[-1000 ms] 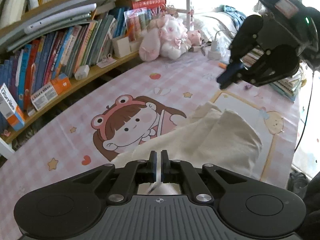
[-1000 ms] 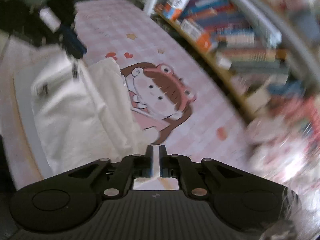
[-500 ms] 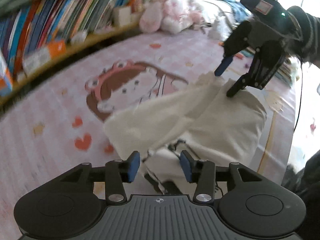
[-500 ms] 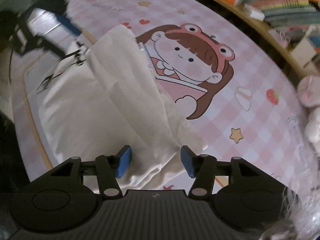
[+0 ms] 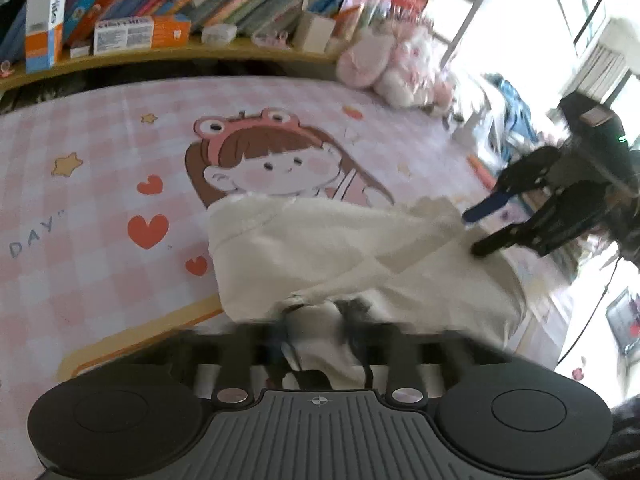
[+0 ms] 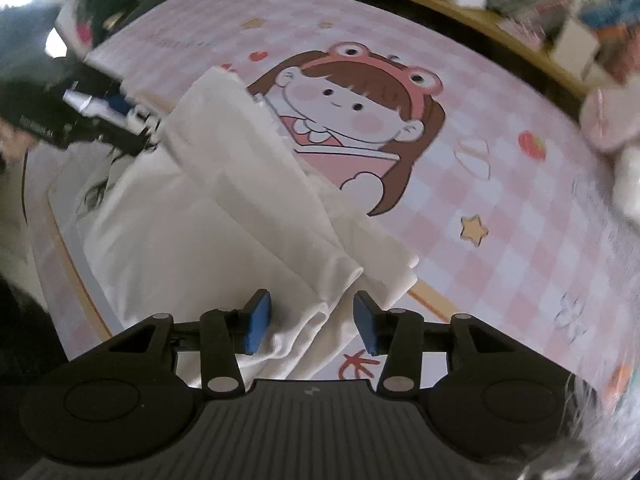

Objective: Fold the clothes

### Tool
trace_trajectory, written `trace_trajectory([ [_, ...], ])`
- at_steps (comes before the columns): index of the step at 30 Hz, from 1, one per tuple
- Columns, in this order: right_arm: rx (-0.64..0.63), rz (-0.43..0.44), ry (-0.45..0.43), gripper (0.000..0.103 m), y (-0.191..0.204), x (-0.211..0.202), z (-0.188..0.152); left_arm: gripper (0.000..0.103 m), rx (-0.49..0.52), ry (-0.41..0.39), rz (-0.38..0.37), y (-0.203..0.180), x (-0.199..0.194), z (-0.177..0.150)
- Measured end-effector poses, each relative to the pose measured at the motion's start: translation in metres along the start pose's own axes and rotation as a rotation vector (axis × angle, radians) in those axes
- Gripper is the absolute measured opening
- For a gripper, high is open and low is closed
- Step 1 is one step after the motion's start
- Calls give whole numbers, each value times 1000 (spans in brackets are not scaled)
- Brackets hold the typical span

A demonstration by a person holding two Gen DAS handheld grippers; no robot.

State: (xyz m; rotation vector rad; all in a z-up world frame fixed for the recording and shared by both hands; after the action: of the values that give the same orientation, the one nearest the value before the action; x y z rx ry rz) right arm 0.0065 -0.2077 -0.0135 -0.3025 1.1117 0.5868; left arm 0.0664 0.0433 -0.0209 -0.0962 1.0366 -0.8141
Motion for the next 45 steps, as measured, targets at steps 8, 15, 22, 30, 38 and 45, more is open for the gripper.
trace_trajectory([
  [8,106,11,-85,9,3,-4,1,5,55,-93,9,-13,-23,-8],
  [15,29,-71,-213,8,52,-79,-23,5,67,-173,3,-43,-65,-23],
  [22,45,-101,-368,8,81,-144,-34,5,85,-303,-36,-82,-127,-14],
  [30,85,-214,-432,8,31,-139,16,5,-79,-333,-50,-33,-88,66],
  [38,193,-213,-230,8,-24,-32,35,5,-201,-178,11,27,1,69],
  [45,299,-238,-97,12,-39,26,18,26,-285,-120,41,62,37,62],
])
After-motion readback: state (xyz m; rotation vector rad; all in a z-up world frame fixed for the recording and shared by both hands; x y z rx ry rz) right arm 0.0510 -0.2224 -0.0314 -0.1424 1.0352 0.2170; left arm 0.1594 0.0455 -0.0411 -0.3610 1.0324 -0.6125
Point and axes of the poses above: each gripper's, at about its wrist camera, not at the fingertips, and x roughly the way its jaws point, y to its left, z to its top, the point moved 5 cm from there along x, roughly the way its jaws point, and after that the axes turned 10 degrees about -x, right-handed, at the moved point
